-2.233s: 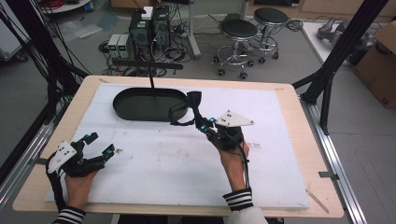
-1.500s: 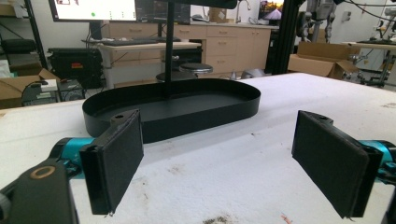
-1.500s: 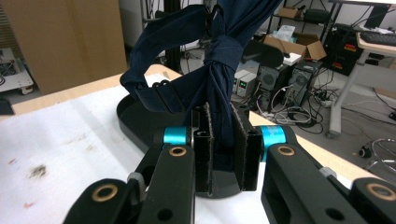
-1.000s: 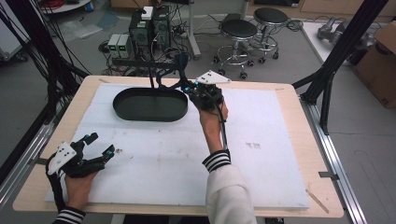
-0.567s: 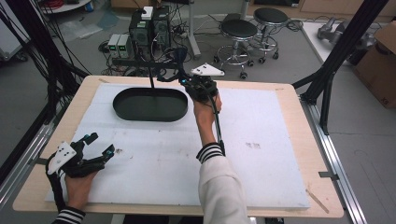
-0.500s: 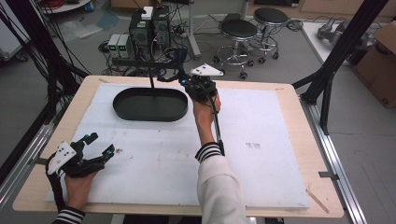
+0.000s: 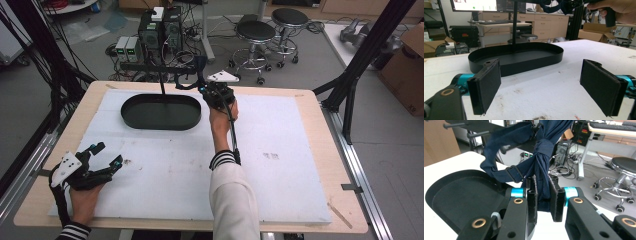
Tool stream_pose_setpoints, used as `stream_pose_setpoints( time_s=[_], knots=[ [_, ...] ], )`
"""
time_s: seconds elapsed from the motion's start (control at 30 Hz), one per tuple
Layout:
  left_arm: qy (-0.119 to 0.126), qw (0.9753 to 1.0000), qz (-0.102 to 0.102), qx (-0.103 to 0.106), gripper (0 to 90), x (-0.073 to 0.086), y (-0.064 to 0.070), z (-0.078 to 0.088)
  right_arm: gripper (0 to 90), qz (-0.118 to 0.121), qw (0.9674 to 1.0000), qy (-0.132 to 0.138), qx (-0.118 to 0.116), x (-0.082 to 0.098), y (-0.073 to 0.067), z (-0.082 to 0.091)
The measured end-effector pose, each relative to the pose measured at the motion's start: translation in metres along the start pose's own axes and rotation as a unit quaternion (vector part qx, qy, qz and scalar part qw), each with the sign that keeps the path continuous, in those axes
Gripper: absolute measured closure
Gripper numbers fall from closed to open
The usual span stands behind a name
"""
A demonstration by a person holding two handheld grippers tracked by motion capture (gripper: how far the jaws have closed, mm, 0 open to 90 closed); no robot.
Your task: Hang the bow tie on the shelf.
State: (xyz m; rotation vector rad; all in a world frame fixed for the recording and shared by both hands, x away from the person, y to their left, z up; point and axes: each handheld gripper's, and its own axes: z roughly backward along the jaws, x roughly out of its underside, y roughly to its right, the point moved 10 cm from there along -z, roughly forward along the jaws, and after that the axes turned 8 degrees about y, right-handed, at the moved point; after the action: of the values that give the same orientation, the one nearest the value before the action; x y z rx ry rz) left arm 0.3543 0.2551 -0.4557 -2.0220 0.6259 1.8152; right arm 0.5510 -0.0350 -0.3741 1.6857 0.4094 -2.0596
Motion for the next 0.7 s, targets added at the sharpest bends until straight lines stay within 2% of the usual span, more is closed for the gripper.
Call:
stream_pose_setpoints(
  time_s=[0.2, 0.33, 0.5, 0.6, 0.7],
  knots=[
    [0.001, 1.0, 0.001, 0.001, 17.3, 0.0, 0.0, 0.0, 78.2, 0.021, 0.9995, -0.023, 0.004, 0.01, -0.001, -0.006],
    [0.001, 1.0, 0.001, 0.001, 17.3, 0.0, 0.0, 0.0, 78.2, 0.013, 0.9996, -0.024, 0.003, 0.012, -0.005, -0.009],
    [0.001, 1.0, 0.001, 0.001, 17.3, 0.0, 0.0, 0.0, 77.2, 0.009, 0.9987, -0.049, 0.009, 0.022, -0.003, -0.012],
    [0.001, 1.0, 0.002, 0.001, 17.3, 0.0, 0.0, 0.0, 77.1, 0.001, 0.9988, -0.049, 0.004, 0.026, -0.004, -0.013],
    [0.001, 1.0, 0.001, 0.001, 17.3, 0.0, 0.0, 0.0, 76.2, 0.007, 0.9986, -0.053, 0.0, 0.028, -0.007, -0.014]
  ],
)
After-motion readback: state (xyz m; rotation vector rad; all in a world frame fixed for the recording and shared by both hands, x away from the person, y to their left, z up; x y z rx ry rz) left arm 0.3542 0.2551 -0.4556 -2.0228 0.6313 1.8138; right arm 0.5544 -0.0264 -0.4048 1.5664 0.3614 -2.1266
